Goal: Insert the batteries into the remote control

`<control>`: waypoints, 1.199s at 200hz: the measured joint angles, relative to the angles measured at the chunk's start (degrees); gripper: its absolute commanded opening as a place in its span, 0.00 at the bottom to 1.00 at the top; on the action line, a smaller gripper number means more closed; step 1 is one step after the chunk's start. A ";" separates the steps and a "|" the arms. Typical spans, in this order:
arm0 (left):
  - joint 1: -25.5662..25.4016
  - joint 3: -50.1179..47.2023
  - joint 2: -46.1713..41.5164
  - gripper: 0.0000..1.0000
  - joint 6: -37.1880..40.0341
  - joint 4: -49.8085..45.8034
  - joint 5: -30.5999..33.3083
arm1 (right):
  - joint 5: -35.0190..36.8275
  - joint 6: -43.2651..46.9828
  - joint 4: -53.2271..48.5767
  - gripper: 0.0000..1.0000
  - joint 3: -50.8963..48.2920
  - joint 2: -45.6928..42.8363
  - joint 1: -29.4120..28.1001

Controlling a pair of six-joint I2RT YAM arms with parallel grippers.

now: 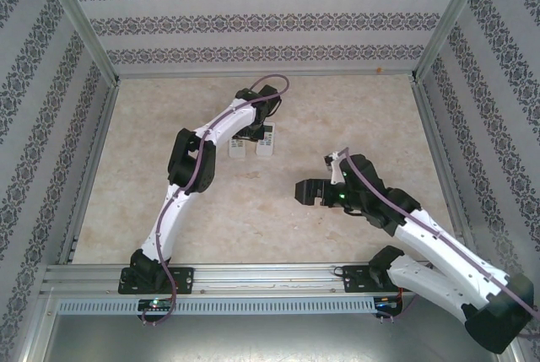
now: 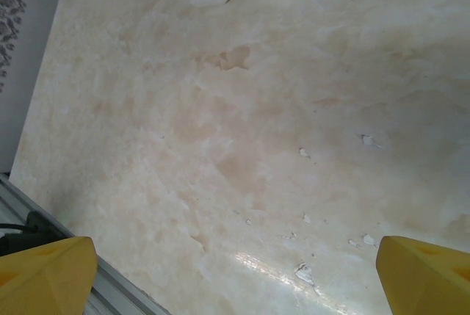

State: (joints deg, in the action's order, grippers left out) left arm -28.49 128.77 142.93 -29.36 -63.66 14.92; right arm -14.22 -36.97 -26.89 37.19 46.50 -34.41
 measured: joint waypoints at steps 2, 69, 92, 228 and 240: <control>0.02 -0.13 -0.13 0.39 0.04 0.17 -0.24 | 0.11 0.02 -0.22 0.98 -0.07 -0.33 0.28; 0.11 -43.71 -43.52 0.90 3.67 28.65 -9.97 | 13.38 7.98 3.52 0.98 -0.94 0.44 21.18; 0.13 -61.53 -65.11 0.95 6.12 43.17 -8.15 | 19.41 14.80 14.40 0.98 -3.61 8.59 27.89; 24.68 -116.54 -79.43 1.00 29.14 96.54 0.61 | 17.31 34.45 72.94 0.98 -15.13 40.24 33.51; 27.17 -116.21 -72.52 1.00 29.77 101.18 -2.21 | 17.07 34.49 73.90 0.98 -15.13 40.24 33.53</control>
State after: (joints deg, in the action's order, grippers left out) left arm -1.32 12.56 70.41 0.40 37.52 12.71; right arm 2.85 -2.48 47.00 22.06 86.74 -0.89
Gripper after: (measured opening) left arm 0.997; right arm 0.978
